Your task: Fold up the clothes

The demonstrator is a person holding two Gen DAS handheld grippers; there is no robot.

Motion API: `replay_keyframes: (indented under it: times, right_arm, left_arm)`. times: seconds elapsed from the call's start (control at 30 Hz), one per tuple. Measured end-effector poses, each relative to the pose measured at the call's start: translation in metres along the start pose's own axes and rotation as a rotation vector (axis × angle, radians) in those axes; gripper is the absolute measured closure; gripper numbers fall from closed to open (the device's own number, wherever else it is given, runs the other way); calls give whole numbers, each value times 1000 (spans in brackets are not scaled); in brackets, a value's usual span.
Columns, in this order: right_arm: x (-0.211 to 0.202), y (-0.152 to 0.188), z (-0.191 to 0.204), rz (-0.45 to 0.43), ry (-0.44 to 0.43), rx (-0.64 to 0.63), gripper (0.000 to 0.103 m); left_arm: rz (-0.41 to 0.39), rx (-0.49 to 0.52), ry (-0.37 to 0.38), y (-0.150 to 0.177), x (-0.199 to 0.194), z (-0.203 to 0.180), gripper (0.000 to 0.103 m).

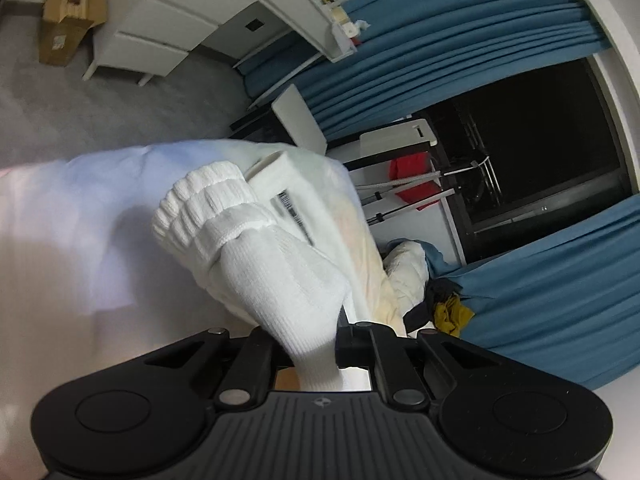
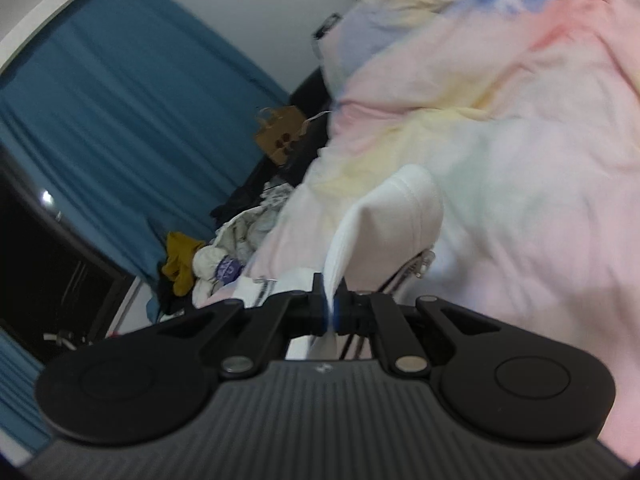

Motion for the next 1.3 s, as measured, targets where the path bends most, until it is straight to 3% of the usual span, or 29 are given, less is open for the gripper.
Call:
replay_keyframes:
  times: [0.2,0.37,0.67,0.77,0.9,1.03,1.1,1.13,1.2,1.27,1.3]
  right_arm:
    - [71,-23,66,-5,-29,-108,98]
    - [148,-25,127,24,-36,-198,98]
    - [303,26,187,145,20,-365,97]
    - [331,43,199,161,10,-426,97]
    - [347,52,221,115,-81,-549,97]
    - [354,60,230,167,-113,-576,94]
    - [345,56,221,180,-129,-534,87]
    - [340,54,216,186,-138,-513,83]
    - [327,46,206,183,-172,-461,53]
    - [306,36,192,183,-221,-392,37]
    - [295,31,182,184,-232,-349,36]
  left_arm:
    - [-7,-3,6,-27,51,-36,94]
    - [-17,-15,-14,-49,127,-65,94]
    - [14,-77,-156,-86,289,-61,94]
    - [18,-51,-184,-95,322,-59,93]
    - [40,-2,-199,-106,350,-56,93]
    - [70,67,-175,-107,357,-59,85]
    - [86,91,-141,-104,351,-63,74]
    - [91,110,-123,-102,345,-65,63]
    - [100,148,-91,-95,327,-68,54]
    - [111,169,-64,-83,304,-67,47]
    - [116,172,-47,-76,290,-65,46]
Point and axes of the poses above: each gripper's, at about its wrist camera, not at the fingertips, and x roughly the way its jaws point, z to its left, y to its underside, the point moved 4 cm from there along x, roughly the way its jaws point, and after that the axes turned 10 degrees about -x, right-handed, at the moved point
